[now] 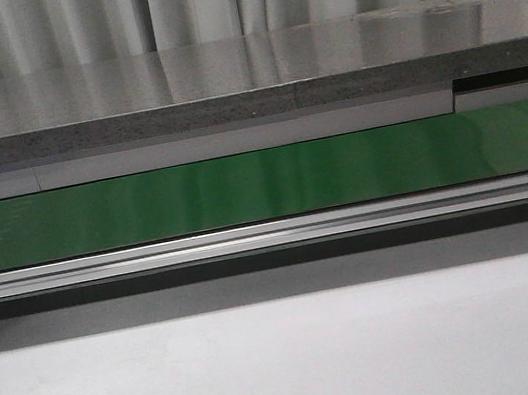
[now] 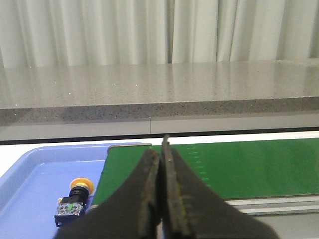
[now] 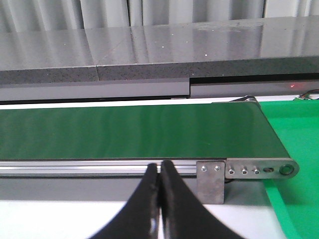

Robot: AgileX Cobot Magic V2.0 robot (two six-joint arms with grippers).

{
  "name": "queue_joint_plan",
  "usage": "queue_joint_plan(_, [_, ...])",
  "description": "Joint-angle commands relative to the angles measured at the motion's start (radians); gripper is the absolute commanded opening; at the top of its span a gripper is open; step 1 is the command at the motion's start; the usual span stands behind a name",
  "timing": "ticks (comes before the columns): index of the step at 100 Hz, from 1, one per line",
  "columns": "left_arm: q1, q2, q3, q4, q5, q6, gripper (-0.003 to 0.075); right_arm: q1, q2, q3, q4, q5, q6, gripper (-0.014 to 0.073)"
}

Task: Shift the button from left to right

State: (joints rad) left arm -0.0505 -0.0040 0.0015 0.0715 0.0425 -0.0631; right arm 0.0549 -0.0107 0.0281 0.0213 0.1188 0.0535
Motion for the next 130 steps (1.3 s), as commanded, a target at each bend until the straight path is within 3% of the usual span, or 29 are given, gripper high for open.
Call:
queue_joint_plan(1, [-0.006, -0.03, 0.034, -0.001, -0.078, -0.011, -0.002, 0.001, -0.021, -0.016, -0.009, -0.083, -0.002, -0.0068])
queue_joint_plan(52, [-0.006, -0.03, 0.032, -0.001, -0.078, -0.011, -0.002, 0.001, -0.021, -0.016, -0.009, -0.083, -0.002, -0.0068])
queue_joint_plan(71, [-0.006, -0.019, -0.02, -0.023, -0.015, -0.011, -0.002, 0.001, -0.021, -0.016, -0.009, -0.083, -0.002, -0.0068])
queue_joint_plan(101, [-0.006, 0.153, -0.267, -0.102, 0.194, -0.011, -0.002, 0.001, -0.021, -0.016, -0.009, -0.083, -0.002, -0.0068])
queue_joint_plan(130, [-0.006, 0.465, -0.626, -0.001, 0.496, -0.011, -0.002, 0.001, -0.021, -0.016, -0.009, -0.083, -0.002, -0.0068])
